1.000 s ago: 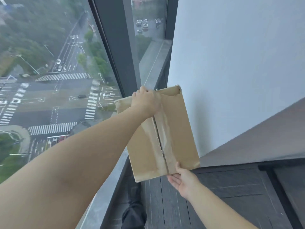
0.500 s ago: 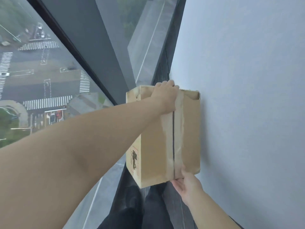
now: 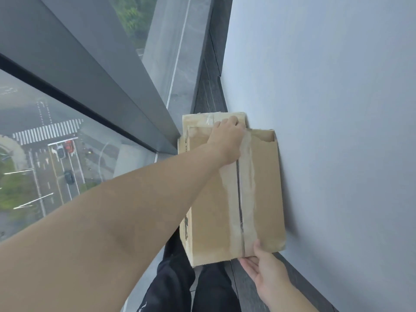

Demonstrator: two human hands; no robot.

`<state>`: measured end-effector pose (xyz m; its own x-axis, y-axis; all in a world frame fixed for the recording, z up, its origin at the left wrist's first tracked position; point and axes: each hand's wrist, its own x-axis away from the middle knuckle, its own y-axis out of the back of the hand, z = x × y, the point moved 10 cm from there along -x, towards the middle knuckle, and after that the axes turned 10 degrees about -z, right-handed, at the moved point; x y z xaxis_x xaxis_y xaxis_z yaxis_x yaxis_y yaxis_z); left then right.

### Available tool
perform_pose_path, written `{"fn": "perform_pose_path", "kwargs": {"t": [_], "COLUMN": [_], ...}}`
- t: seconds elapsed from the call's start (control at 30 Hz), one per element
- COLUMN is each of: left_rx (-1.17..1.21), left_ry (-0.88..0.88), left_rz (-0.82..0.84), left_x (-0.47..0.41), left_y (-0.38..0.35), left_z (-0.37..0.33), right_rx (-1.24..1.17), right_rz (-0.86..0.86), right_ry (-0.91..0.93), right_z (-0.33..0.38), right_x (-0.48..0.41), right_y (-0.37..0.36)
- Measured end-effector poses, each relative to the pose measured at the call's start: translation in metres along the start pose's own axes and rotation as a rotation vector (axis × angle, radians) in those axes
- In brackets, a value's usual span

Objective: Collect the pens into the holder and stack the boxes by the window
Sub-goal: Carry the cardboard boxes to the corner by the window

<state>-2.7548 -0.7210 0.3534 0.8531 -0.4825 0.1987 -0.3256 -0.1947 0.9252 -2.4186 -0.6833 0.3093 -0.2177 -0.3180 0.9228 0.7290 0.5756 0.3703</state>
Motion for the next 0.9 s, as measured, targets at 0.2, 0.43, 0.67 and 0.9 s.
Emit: {"fn": "perform_pose_path", "kwargs": {"t": [0.2, 0.43, 0.67, 0.9], "left_rx": [0.077, 0.061, 0.076, 0.008], "left_ry": [0.007, 0.024, 0.032, 0.079], "left_rz": [0.019, -0.040, -0.070, 0.054], "left_x": [-0.010, -0.058, -0.089, -0.096], "left_y": [-0.009, 0.003, -0.002, -0.012], "left_z": [0.026, 0.057, 0.068, 0.086], "right_rx": [-0.121, -0.167, -0.140, -0.134], "right_rz": [-0.042, 0.013, -0.013, -0.040], "right_ry": [-0.056, 0.020, 0.142, 0.262], "right_z": [-0.012, 0.025, 0.049, 0.072], "right_x": [0.004, -0.011, -0.019, -0.011], "right_y": [-0.028, -0.081, -0.098, -0.106]}}
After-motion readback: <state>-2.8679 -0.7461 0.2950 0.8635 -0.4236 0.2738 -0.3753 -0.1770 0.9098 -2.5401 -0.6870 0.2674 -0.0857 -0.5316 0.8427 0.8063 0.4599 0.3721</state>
